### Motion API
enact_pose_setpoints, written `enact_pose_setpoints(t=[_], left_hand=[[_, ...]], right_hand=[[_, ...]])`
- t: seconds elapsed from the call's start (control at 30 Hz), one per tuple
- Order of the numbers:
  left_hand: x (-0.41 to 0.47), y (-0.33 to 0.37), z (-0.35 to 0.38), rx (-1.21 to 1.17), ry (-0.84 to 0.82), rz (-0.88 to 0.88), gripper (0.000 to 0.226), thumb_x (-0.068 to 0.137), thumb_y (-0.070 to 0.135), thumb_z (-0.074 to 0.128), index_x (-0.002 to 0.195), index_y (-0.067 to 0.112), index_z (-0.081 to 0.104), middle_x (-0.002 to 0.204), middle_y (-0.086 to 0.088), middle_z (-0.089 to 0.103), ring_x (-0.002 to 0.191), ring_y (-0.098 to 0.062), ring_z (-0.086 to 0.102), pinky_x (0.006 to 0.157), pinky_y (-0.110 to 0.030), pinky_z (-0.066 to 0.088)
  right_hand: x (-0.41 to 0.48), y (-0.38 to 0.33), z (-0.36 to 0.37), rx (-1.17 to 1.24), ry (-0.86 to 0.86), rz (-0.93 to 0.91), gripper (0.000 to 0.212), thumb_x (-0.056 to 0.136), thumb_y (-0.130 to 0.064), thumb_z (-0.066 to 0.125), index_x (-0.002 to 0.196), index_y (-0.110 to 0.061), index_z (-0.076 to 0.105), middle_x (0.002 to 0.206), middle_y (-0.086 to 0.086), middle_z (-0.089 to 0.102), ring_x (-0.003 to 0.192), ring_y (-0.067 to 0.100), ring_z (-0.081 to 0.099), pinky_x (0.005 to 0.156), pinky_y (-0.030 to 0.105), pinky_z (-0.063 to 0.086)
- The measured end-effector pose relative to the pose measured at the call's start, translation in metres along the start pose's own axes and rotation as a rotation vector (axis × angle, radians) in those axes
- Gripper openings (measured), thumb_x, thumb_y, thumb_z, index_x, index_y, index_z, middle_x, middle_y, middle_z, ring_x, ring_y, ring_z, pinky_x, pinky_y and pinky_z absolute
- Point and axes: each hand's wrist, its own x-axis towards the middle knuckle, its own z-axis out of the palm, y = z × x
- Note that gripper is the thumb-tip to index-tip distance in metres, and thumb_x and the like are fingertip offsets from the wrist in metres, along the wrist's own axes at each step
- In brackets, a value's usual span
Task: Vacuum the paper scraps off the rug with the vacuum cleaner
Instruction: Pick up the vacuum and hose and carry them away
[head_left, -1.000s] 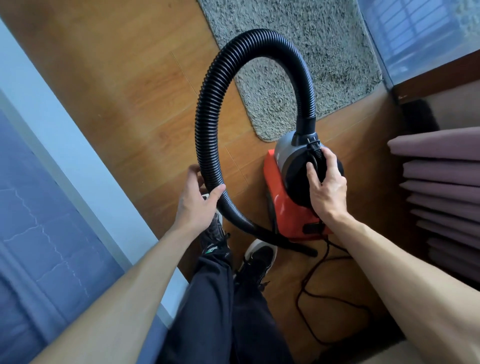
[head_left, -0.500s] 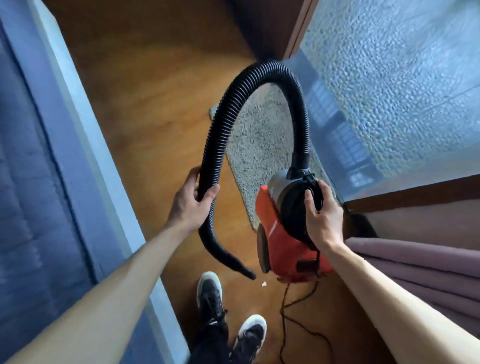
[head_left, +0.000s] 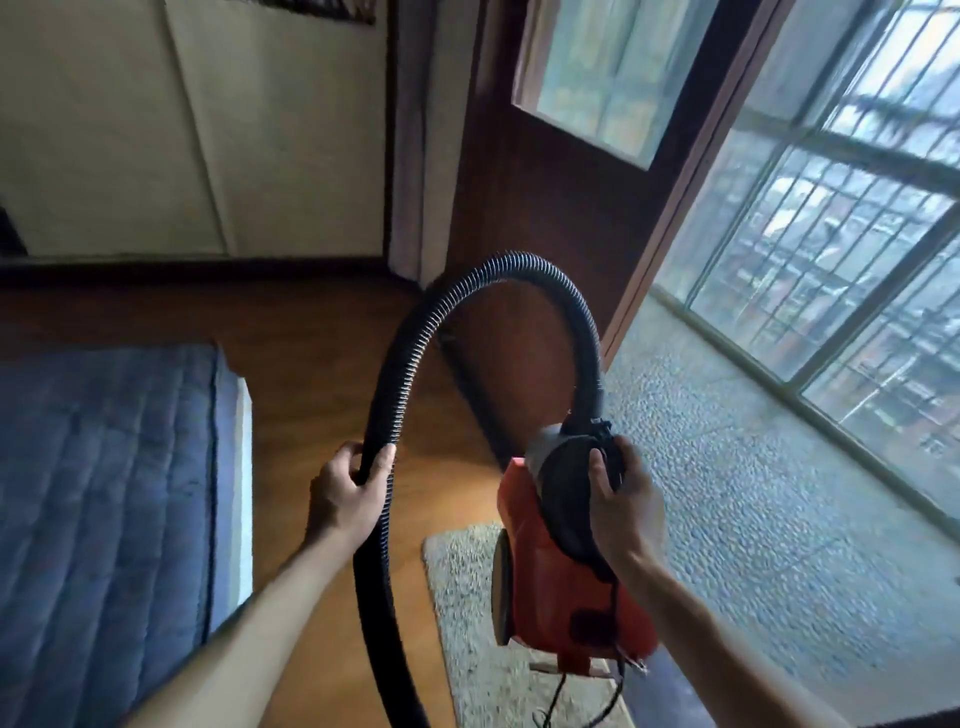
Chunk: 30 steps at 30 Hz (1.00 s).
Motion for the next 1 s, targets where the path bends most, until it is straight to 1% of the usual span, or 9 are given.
enact_pose_setpoints(t=[0.17, 0.23, 0.37, 0.47, 0.53, 0.6, 0.8, 0.9, 1.0], left_hand=[[0.034, 0.088, -0.049, -0.183, 0.103, 0.009, 0.051, 0.083, 0.068, 0.054, 0.103, 0.021, 0.055, 0.092, 0.001, 0.052, 0.091, -0.029, 0.061, 0.085, -0.04, 0.051], [0.044, 0.119, -0.065, -0.285, 0.113, 0.021, 0.057, 0.084, 0.067, 0.054, 0.116, 0.02, 0.056, 0.088, -0.004, 0.057, 0.072, -0.036, 0.063, 0.066, -0.035, 0.06], [0.064, 0.165, -0.086, -0.284, 0.105, 0.052, 0.046, 0.1, 0.031, 0.055, 0.136, 0.005, 0.046, 0.109, -0.02, 0.048, 0.055, -0.019, 0.046, 0.03, -0.016, 0.04], [0.087, 0.185, -0.101, -0.295, 0.162, 0.128, 0.074, 0.079, 0.068, 0.055, 0.124, 0.009, 0.055, 0.111, -0.04, 0.057, 0.071, -0.047, 0.061, 0.057, -0.034, 0.056], [0.129, 0.177, -0.105, -0.233, 0.173, 0.12, 0.101, 0.063, 0.082, 0.041, 0.141, 0.018, 0.046, 0.128, -0.029, 0.057, 0.098, -0.049, 0.064, 0.082, -0.057, 0.056], [0.136, 0.199, -0.12, -0.189, 0.161, 0.077, 0.104, 0.067, 0.084, 0.037, 0.15, 0.022, 0.033, 0.138, -0.019, 0.053, 0.11, -0.045, 0.062, 0.091, -0.059, 0.052], [0.13, 0.276, -0.143, -0.025, 0.136, 0.181, 0.054, 0.083, 0.04, 0.059, 0.129, 0.021, 0.04, 0.086, -0.003, 0.056, 0.072, -0.028, 0.061, 0.075, -0.04, 0.054], [0.149, 0.287, -0.138, 0.005, 0.229, 0.38, 0.054, 0.095, 0.008, 0.061, 0.143, 0.014, 0.038, 0.106, 0.001, 0.056, 0.09, -0.015, 0.053, 0.079, -0.025, 0.042], [0.163, 0.289, -0.132, -0.017, 0.347, 0.484, 0.064, 0.088, 0.007, 0.071, 0.143, 0.012, 0.039, 0.126, -0.006, 0.058, 0.11, -0.022, 0.056, 0.095, -0.031, 0.043]], right_hand=[[0.044, -0.097, -0.029, 0.03, 0.052, -0.13, 0.029, 0.097, -0.037, 0.05, 0.125, -0.031, 0.055, 0.113, 0.004, 0.069, 0.103, 0.027, 0.064, 0.087, 0.04, 0.052], [0.055, -0.13, -0.039, 0.043, 0.083, -0.154, 0.03, 0.097, -0.038, 0.051, 0.125, -0.029, 0.057, 0.111, 0.006, 0.07, 0.103, 0.029, 0.064, 0.086, 0.04, 0.053], [0.076, -0.187, -0.054, 0.093, 0.113, -0.169, 0.033, 0.097, -0.036, 0.052, 0.127, -0.024, 0.058, 0.114, 0.004, 0.069, 0.105, 0.027, 0.063, 0.087, 0.036, 0.051], [0.096, -0.217, -0.056, 0.131, 0.103, -0.15, 0.03, 0.095, -0.04, 0.053, 0.122, -0.028, 0.058, 0.107, 0.001, 0.07, 0.097, 0.027, 0.066, 0.081, 0.041, 0.056], [0.11, -0.235, -0.053, 0.152, 0.08, -0.108, 0.028, 0.091, -0.046, 0.053, 0.116, -0.035, 0.056, 0.097, -0.003, 0.068, 0.083, 0.028, 0.069, 0.068, 0.047, 0.059], [0.129, -0.251, -0.046, 0.144, 0.048, -0.081, 0.03, 0.087, -0.053, 0.051, 0.113, -0.038, 0.054, 0.088, -0.006, 0.066, 0.074, 0.028, 0.069, 0.062, 0.047, 0.06], [0.186, -0.287, -0.022, 0.202, 0.002, -0.143, 0.036, 0.08, -0.058, 0.046, 0.108, -0.036, 0.051, 0.087, -0.003, 0.067, 0.072, 0.032, 0.07, 0.065, 0.048, 0.06], [0.204, -0.301, -0.018, 0.257, 0.007, -0.168, 0.027, 0.088, -0.051, 0.05, 0.109, -0.034, 0.052, 0.088, -0.002, 0.066, 0.075, 0.031, 0.069, 0.065, 0.048, 0.06], [0.22, -0.313, -0.011, 0.285, -0.01, -0.188, 0.029, 0.093, -0.041, 0.054, 0.119, -0.027, 0.056, 0.096, 0.0, 0.066, 0.086, 0.03, 0.068, 0.072, 0.046, 0.059]])
